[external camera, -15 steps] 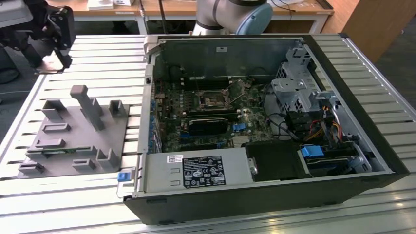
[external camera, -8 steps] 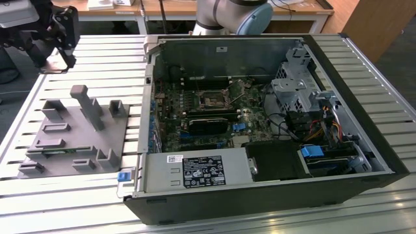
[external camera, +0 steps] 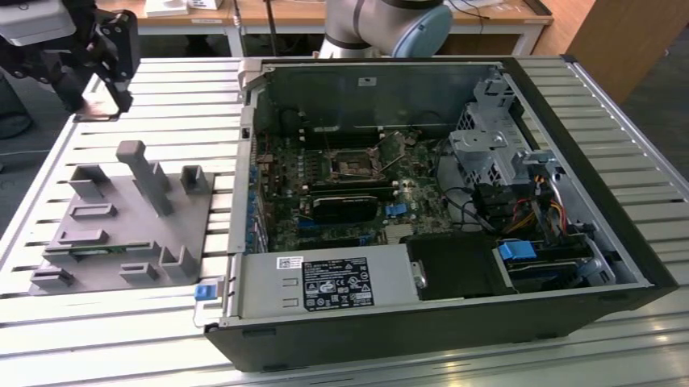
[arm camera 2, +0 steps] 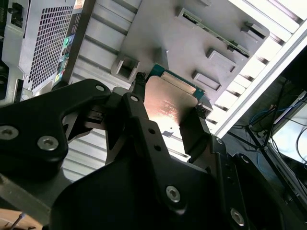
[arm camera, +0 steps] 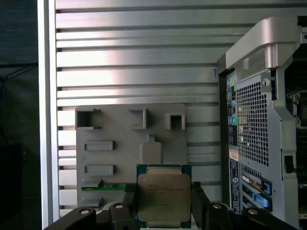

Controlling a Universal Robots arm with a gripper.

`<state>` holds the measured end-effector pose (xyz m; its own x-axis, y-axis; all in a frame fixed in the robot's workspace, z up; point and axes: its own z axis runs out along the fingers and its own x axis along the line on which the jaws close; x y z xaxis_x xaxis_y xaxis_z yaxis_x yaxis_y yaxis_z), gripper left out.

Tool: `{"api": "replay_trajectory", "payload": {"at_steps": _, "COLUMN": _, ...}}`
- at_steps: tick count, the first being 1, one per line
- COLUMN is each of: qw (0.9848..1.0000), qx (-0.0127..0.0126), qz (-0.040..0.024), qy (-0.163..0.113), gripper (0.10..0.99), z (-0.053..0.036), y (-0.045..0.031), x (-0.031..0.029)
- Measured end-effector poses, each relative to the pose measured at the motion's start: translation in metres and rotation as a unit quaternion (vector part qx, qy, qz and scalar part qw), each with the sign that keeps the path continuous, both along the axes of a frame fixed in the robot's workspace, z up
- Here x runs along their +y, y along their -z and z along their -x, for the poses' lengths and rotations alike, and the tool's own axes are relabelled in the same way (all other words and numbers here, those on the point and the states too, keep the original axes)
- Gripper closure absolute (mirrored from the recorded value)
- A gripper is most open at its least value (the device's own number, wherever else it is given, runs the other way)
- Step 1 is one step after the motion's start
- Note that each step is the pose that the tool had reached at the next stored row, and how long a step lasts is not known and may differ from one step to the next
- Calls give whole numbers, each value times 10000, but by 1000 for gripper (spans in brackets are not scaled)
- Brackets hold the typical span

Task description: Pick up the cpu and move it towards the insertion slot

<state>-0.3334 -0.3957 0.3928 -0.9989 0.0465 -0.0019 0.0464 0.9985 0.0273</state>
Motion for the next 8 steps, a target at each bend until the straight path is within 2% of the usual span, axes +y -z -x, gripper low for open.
{"api": "replay_trajectory", "payload": {"at_steps": 8, "qw": 10000, "qx": 0, "qz": 0, "qy": 0, "gripper": 549, "z": -69, "y": 0, "x": 2}}
